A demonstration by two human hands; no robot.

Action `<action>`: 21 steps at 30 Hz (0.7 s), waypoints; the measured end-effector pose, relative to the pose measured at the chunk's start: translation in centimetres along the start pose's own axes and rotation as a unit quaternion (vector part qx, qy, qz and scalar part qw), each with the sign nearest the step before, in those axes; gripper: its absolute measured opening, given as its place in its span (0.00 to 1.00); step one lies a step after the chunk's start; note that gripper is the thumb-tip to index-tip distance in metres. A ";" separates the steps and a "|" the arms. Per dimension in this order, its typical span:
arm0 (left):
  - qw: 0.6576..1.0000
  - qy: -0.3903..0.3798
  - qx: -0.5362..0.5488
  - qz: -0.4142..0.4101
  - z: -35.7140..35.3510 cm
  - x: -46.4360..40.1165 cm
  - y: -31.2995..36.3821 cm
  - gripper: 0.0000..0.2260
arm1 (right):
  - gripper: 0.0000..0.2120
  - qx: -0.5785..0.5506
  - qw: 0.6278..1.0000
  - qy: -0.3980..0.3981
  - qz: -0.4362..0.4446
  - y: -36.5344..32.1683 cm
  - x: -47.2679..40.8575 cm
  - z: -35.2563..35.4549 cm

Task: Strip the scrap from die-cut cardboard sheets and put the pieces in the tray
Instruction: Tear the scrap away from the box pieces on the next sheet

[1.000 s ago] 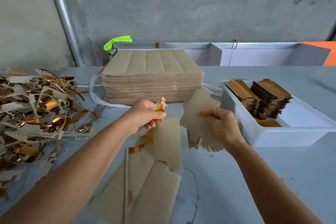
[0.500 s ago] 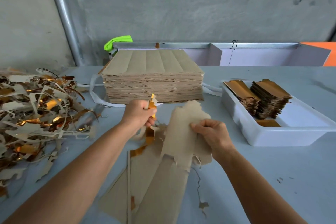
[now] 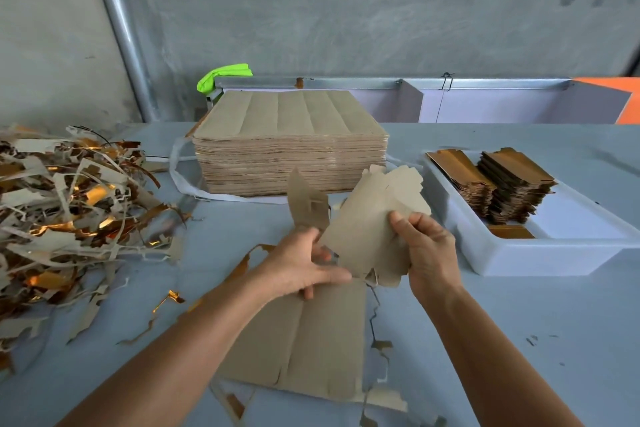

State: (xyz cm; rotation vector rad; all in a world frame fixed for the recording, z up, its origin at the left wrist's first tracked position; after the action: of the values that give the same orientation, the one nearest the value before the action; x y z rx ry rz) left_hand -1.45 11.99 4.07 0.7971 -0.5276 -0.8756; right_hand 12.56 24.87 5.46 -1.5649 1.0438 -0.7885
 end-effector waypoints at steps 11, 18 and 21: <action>0.998 -0.013 -0.068 -0.005 0.9 -0.3 -1.5 0.12 | 0.11 -0.088 0.970 0.211 -0.083 -0.1 -1.2 4.0; 0.993 0.028 -0.114 -0.025 1.8 -0.4 -0.7 0.04 | 0.12 -0.018 0.979 0.203 -0.025 -0.7 -1.7 3.4; 0.995 0.064 -0.076 -0.021 3.4 -0.3 -0.8 0.04 | 0.03 0.160 0.967 0.183 0.074 -2.5 -2.0 4.4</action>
State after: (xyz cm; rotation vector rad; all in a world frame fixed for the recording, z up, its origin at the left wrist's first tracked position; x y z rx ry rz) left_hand -4.30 10.60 5.49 0.7219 -0.3292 -0.8855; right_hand 16.24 28.66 6.90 -1.0764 1.2129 -1.1078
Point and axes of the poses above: each hand's wrist, its own x-axis away from the middle knuckle, its own z-axis out of the back of the hand, y = z × x, the point moved 8 cm from there along -x, towards the middle knuckle, and after that the axes turned 4 degrees about y, right-handed, at the moved point
